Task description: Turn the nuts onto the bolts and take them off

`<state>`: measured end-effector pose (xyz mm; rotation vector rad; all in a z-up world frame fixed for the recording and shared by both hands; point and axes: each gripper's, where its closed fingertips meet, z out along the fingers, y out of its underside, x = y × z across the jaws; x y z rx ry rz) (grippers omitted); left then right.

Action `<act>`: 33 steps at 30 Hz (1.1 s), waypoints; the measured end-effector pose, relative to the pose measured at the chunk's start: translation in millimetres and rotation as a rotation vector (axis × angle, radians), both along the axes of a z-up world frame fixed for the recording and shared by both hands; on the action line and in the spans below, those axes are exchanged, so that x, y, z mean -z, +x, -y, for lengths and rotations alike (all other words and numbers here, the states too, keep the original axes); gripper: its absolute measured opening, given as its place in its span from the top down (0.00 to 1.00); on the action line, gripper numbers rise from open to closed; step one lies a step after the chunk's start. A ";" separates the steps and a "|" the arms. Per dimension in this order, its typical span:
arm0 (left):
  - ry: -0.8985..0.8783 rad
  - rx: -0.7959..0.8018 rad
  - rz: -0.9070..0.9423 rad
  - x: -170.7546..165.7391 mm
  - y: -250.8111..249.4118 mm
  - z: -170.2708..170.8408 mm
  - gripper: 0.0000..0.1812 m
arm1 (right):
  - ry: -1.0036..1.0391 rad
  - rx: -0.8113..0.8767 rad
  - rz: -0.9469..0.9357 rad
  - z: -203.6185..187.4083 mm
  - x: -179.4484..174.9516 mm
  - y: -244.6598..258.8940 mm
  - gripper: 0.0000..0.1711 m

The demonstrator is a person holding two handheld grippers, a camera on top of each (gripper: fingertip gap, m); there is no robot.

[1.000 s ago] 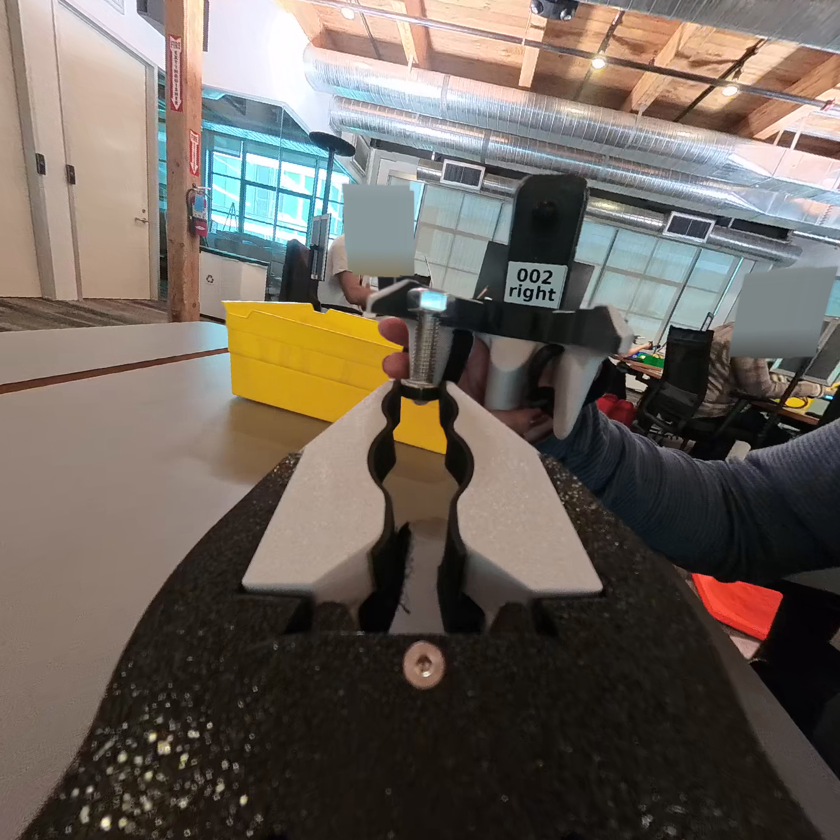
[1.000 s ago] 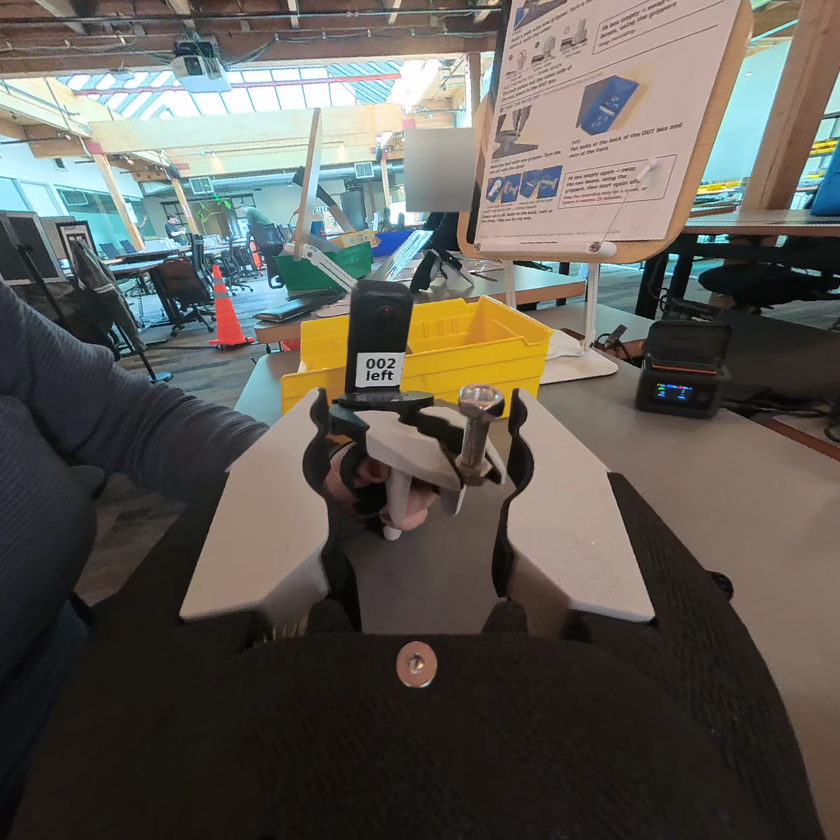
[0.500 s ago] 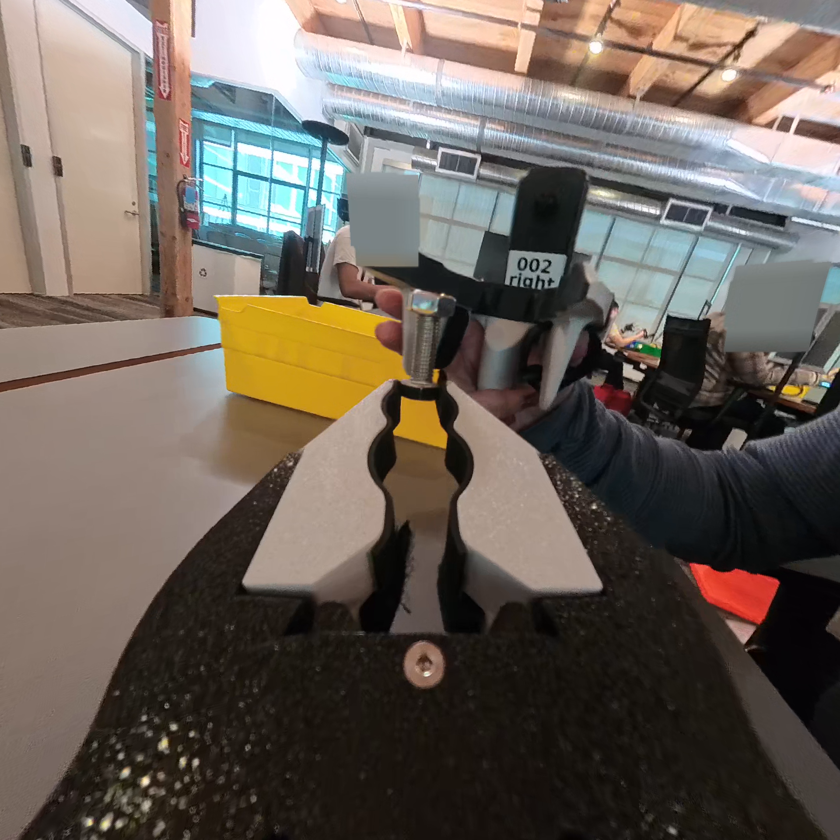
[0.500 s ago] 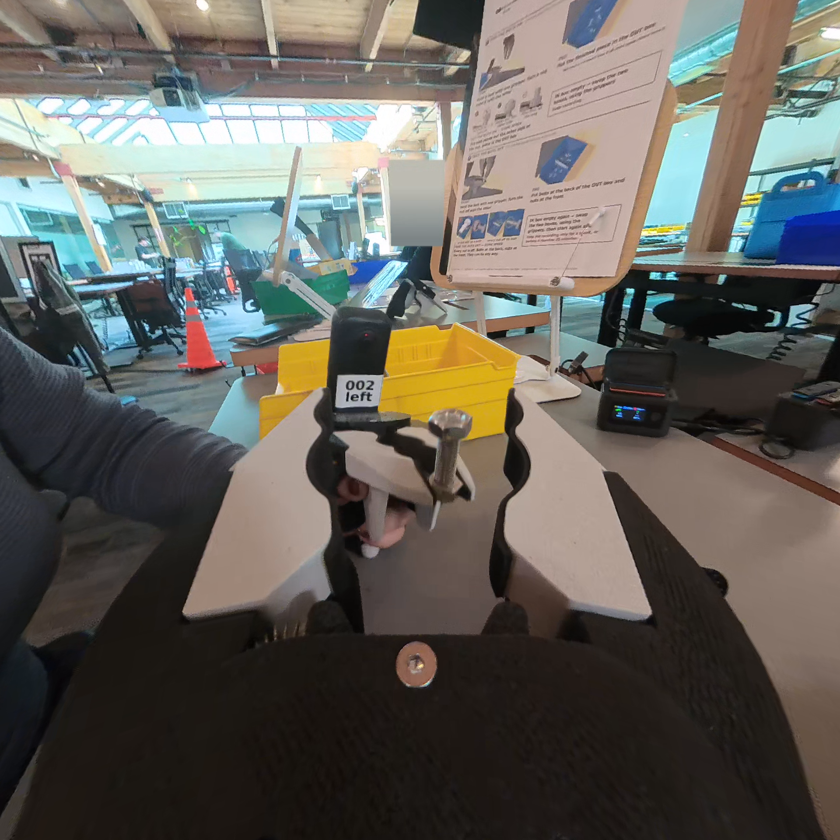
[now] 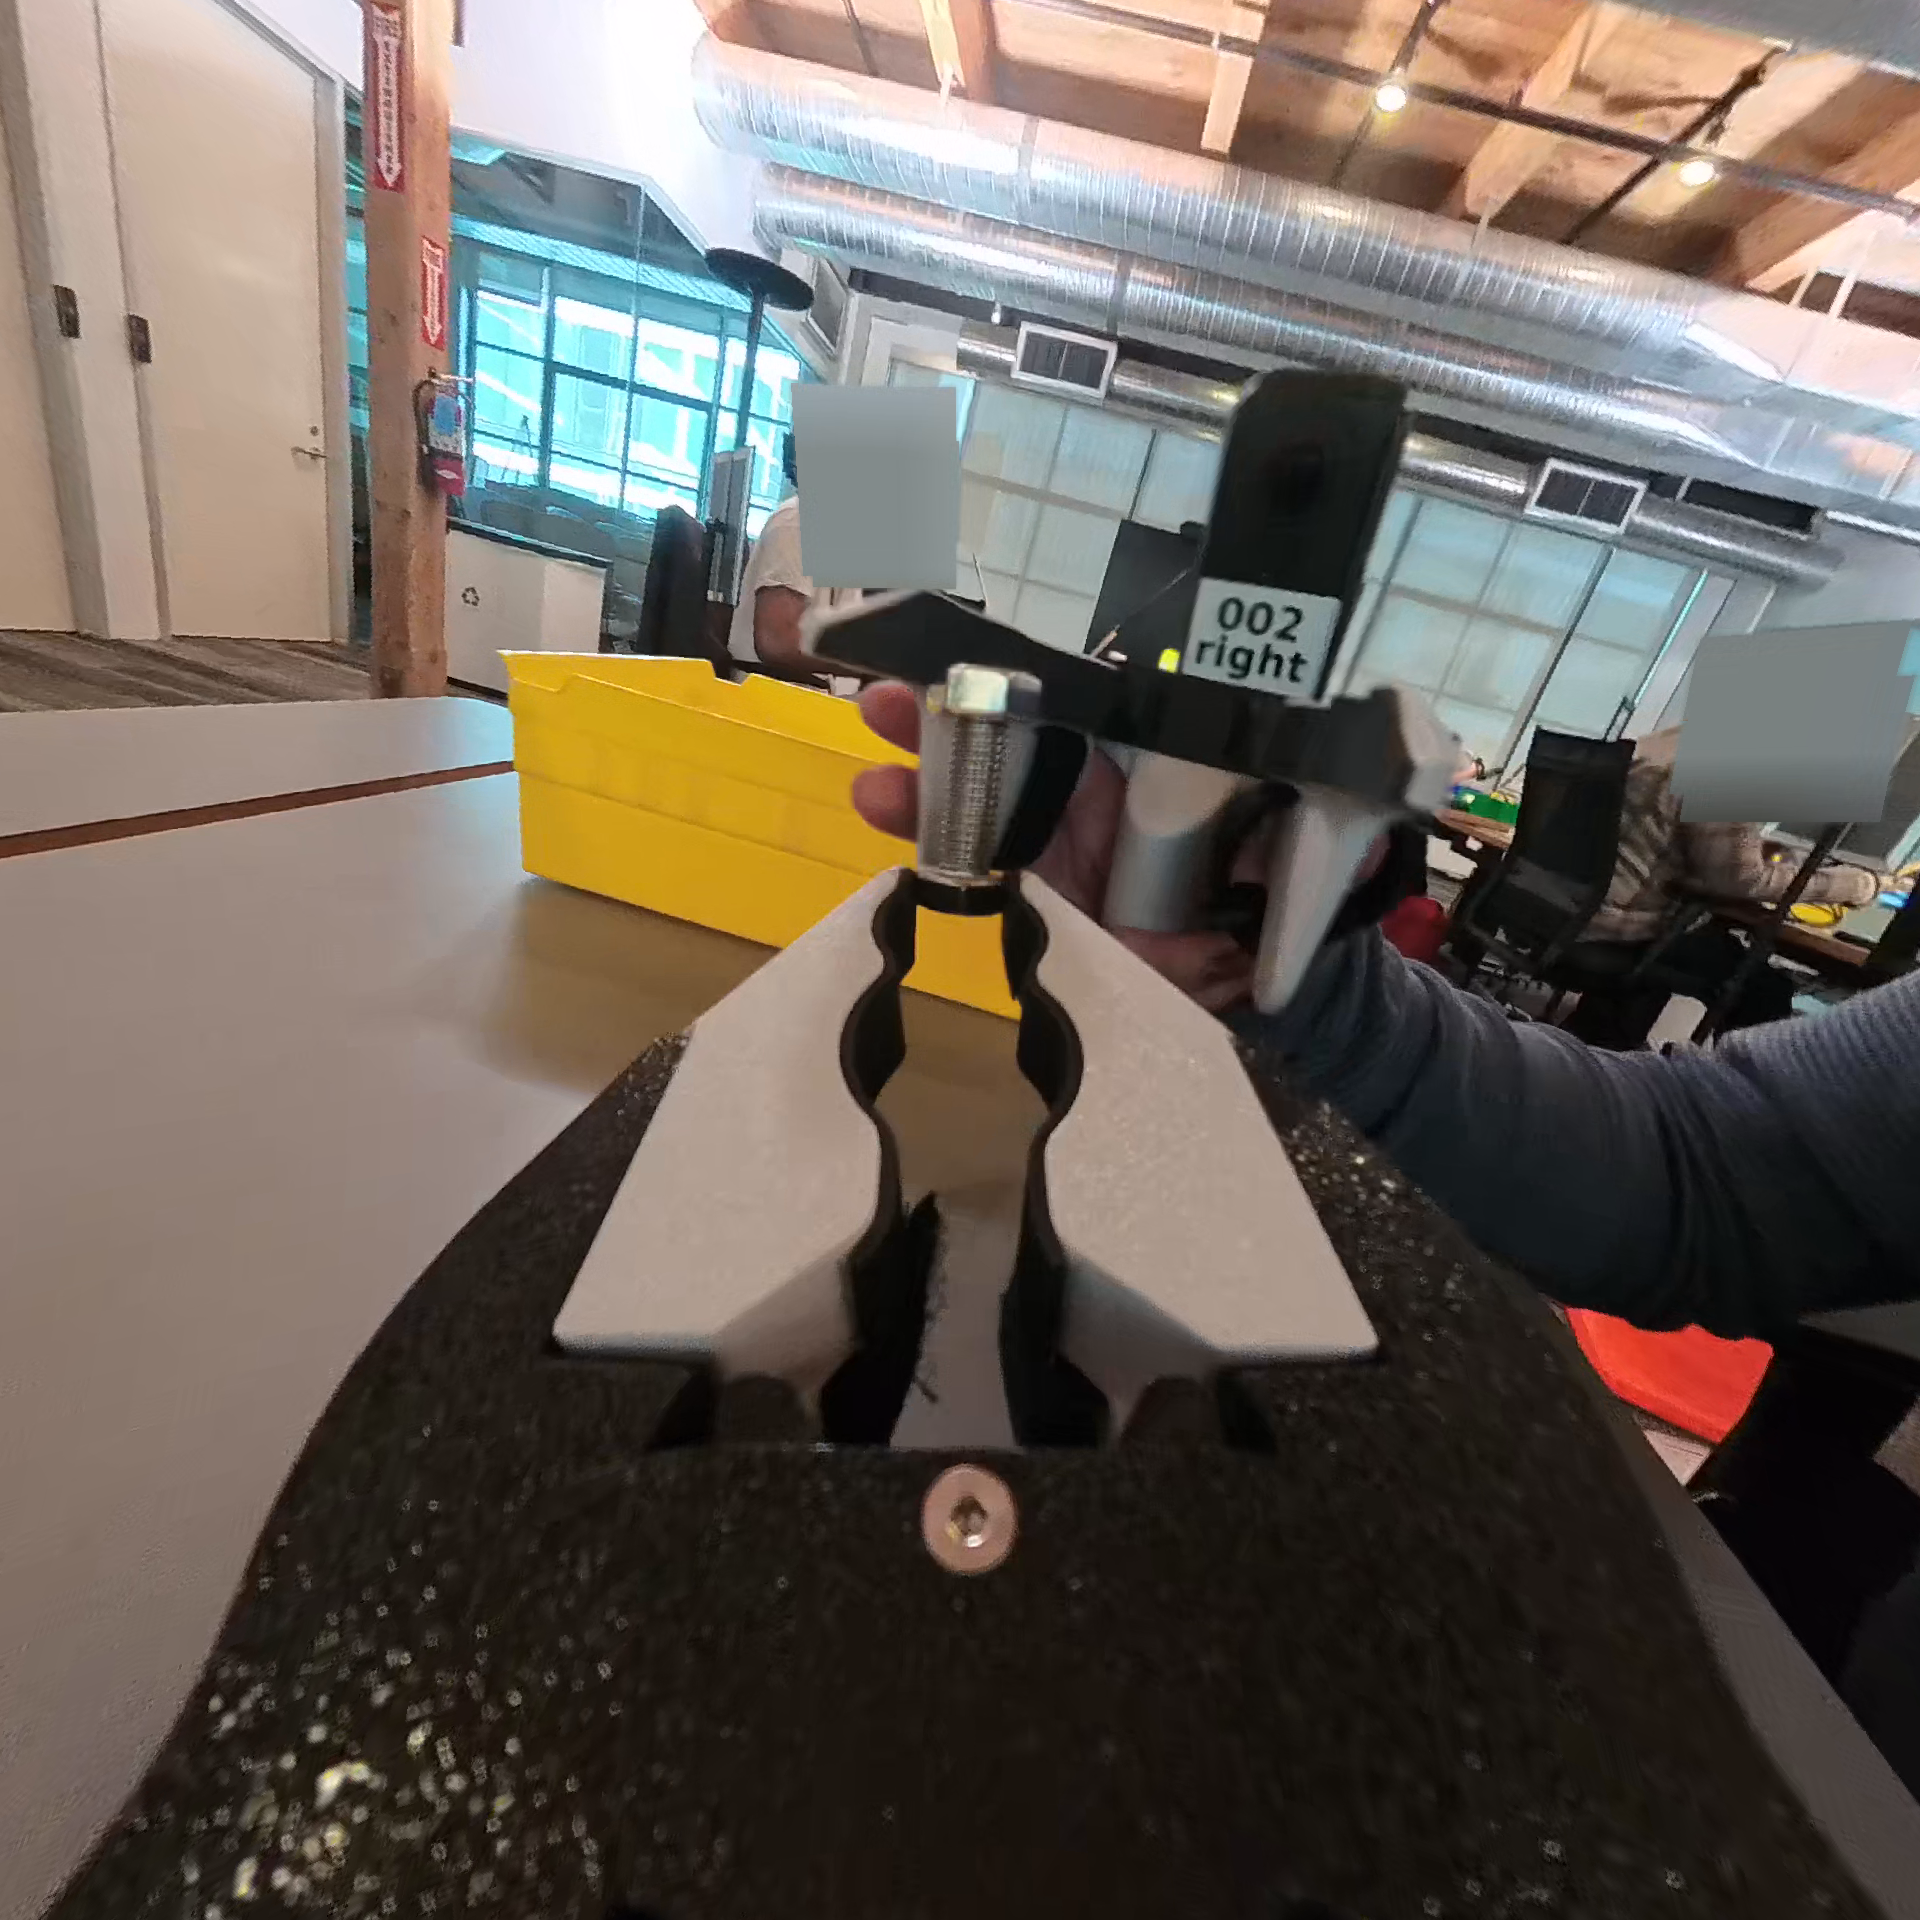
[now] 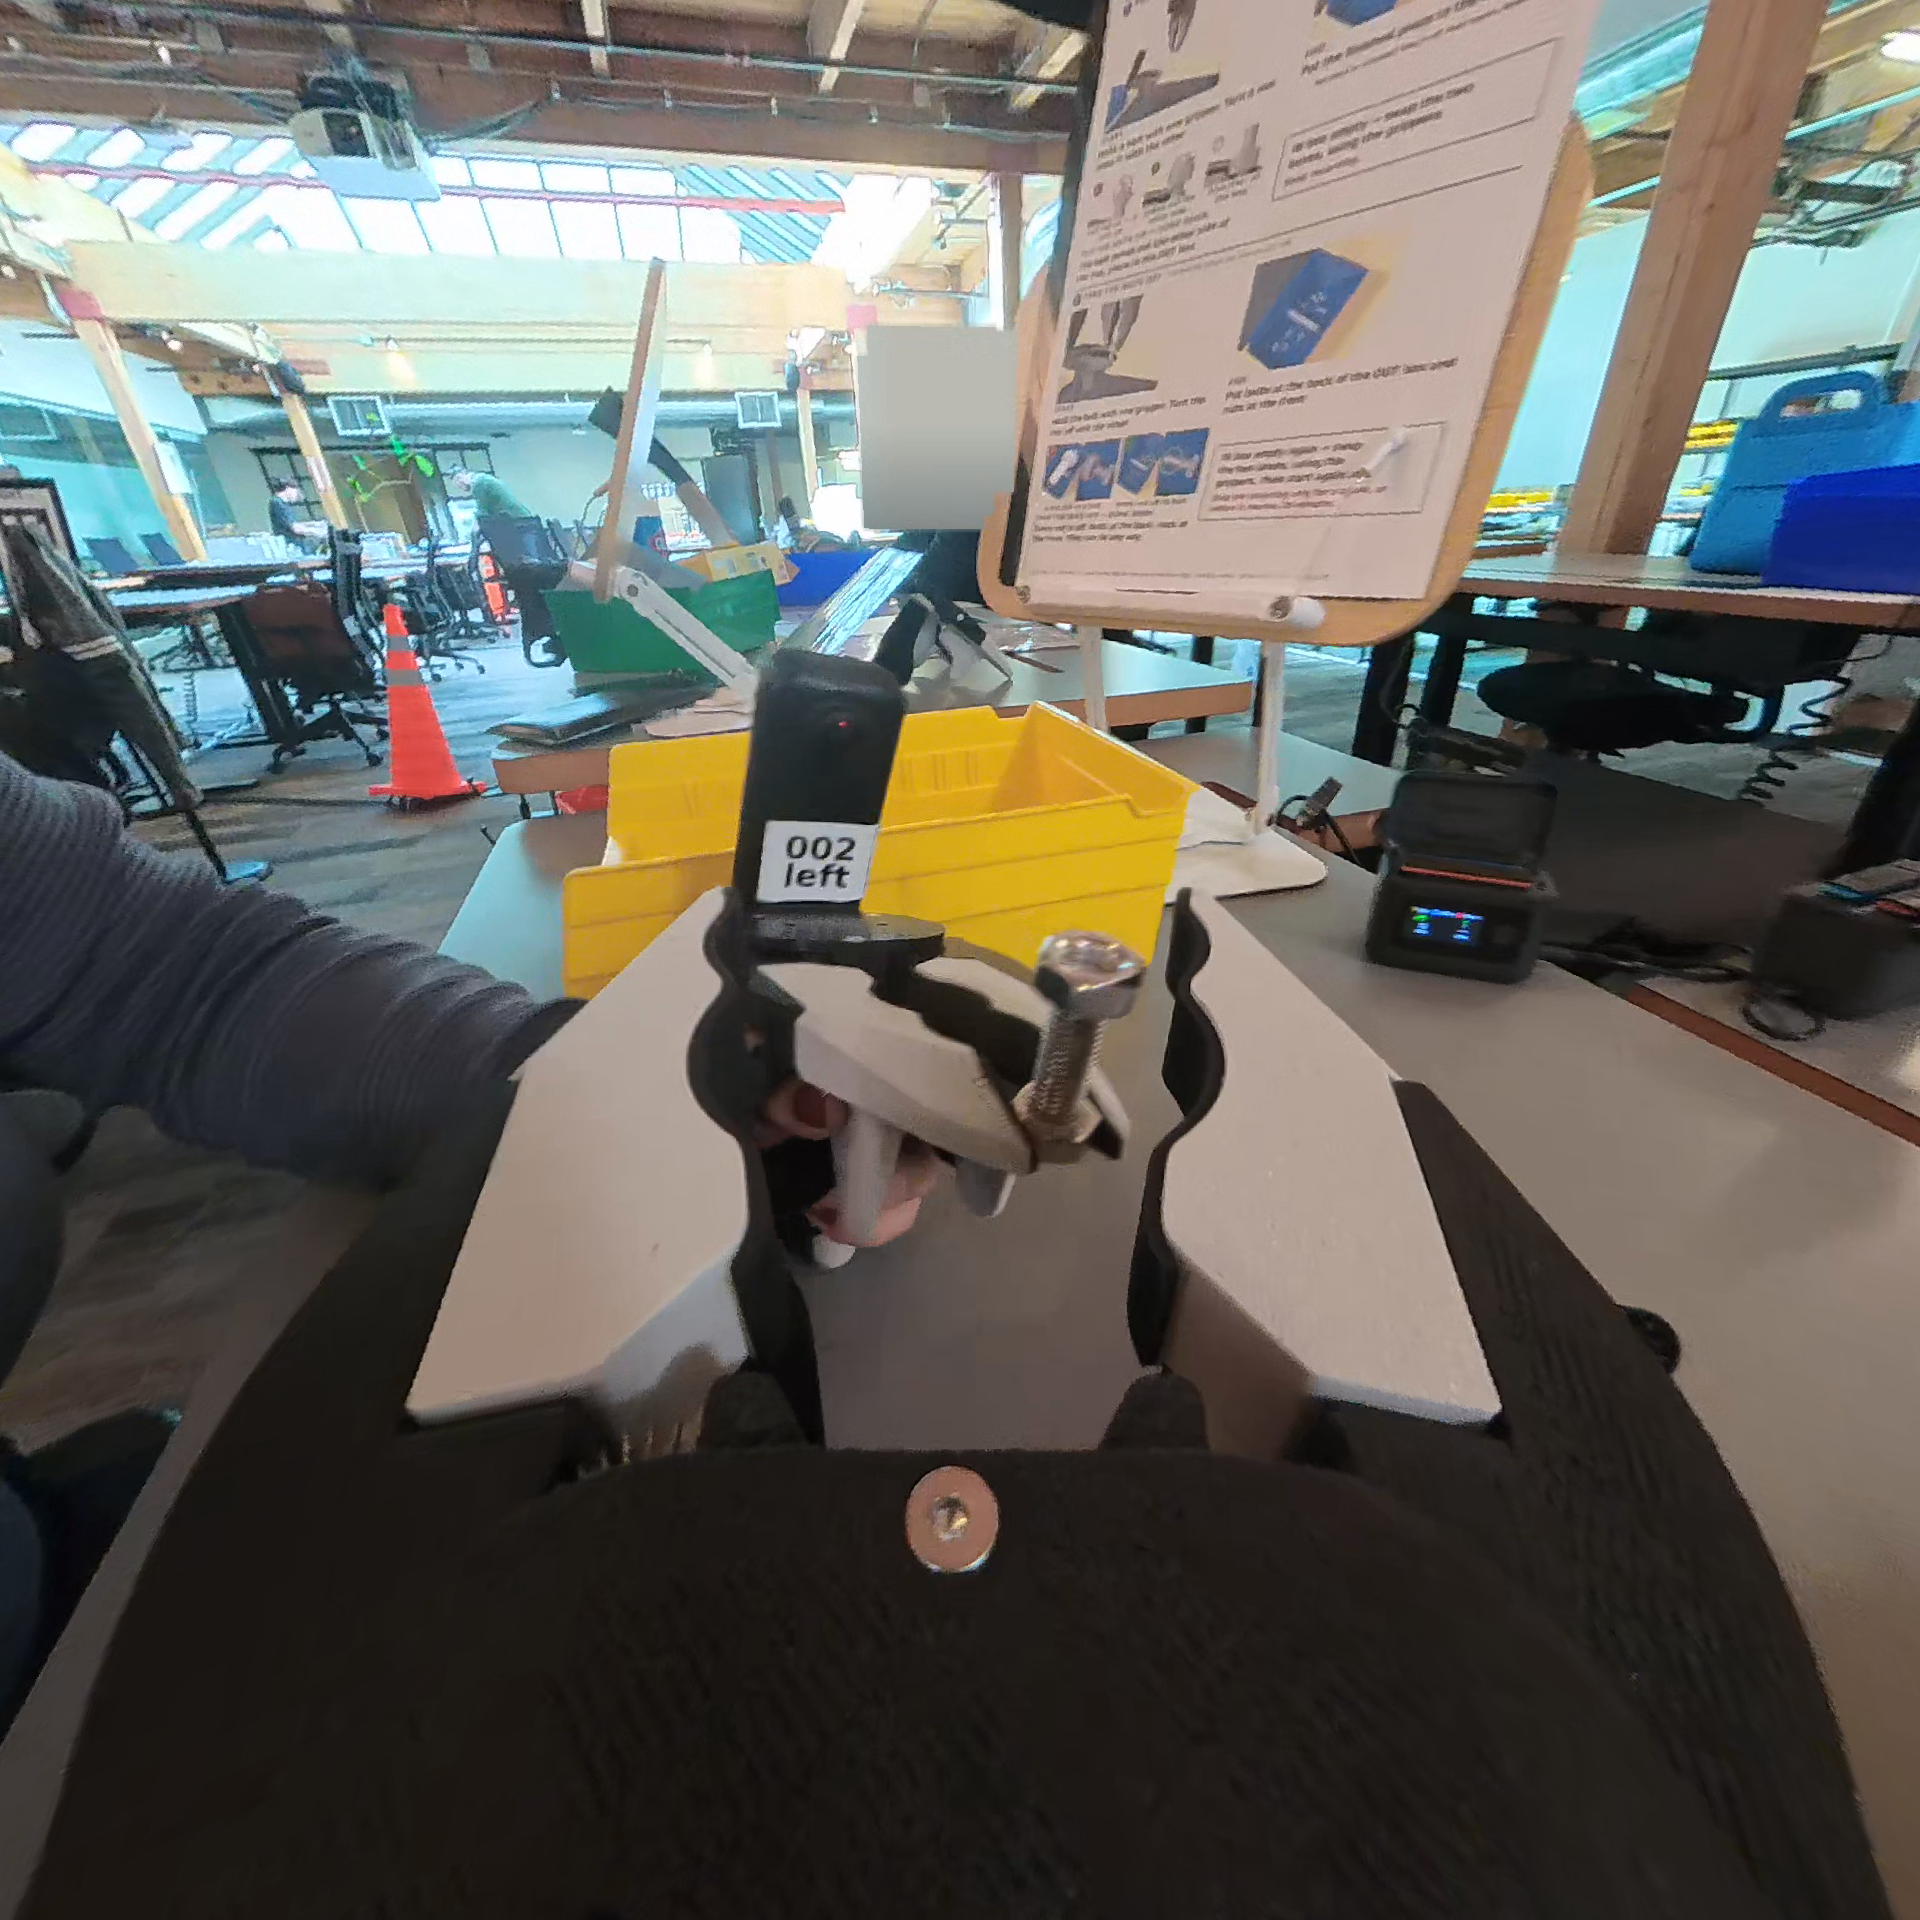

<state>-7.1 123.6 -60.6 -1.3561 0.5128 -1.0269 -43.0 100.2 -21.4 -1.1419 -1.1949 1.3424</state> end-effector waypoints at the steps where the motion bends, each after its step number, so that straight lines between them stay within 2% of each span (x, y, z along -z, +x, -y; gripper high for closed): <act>1: -0.008 -0.011 0.020 -1.0 -3.8 -1.8 0.92 | 0.005 -0.013 0.011 3.5 2.4 0.4 0.52; 5: -0.013 -0.040 0.046 -3.0 -15.5 -5.1 0.92 | 0.000 0.011 -0.004 -4.8 1.2 16.2 0.58; 9: 0.004 -0.005 0.001 -0.3 -4.9 -1.2 0.92 | 0.000 0.040 -0.031 -7.5 -3.0 4.9 0.51; 12: -0.002 -0.002 0.013 -0.8 -5.4 -1.5 0.92 | 0.014 -0.001 -0.013 5.1 2.4 -3.9 0.50; 15: -0.009 -0.038 0.047 -3.1 -15.7 -5.7 0.92 | 0.023 -0.001 -0.009 0.8 2.7 7.5 0.57; 16: -0.012 -0.048 0.053 -3.4 -18.7 -7.0 0.92 | 0.020 -0.002 -0.009 -2.4 2.4 12.4 0.63; 17: -0.013 -0.042 0.055 -3.3 -18.6 -6.8 0.92 | 0.010 0.028 -0.027 -9.3 0.3 15.0 0.63; 20: 0.018 0.000 -0.011 -0.4 -4.5 -0.3 0.92 | -0.017 0.046 -0.048 -13.5 -1.7 6.9 0.53; 22: 0.019 0.018 -0.021 0.4 1.2 1.6 0.92 | -0.017 0.003 -0.032 -3.2 2.2 -2.1 0.52; 25: 0.008 0.001 0.029 -2.9 -7.5 -1.0 0.92 | 0.015 -0.028 0.006 6.1 10.2 -0.2 0.54; 27: 0.000 -0.028 0.043 -3.7 -15.5 -4.0 0.92 | 0.022 -0.030 0.015 1.8 10.5 11.1 0.63; 28: -0.002 -0.025 0.043 -3.6 -16.2 -4.1 0.92 | 0.007 -0.010 -0.007 -4.2 7.5 14.4 0.64; 32: 0.011 0.045 -0.025 1.4 4.5 4.3 0.92 | -0.027 0.030 -0.058 -11.9 -0.2 4.3 0.51; 33: 0.007 0.052 -0.027 1.9 7.6 4.7 0.92 | -0.017 0.022 -0.061 -8.1 0.3 0.6 0.51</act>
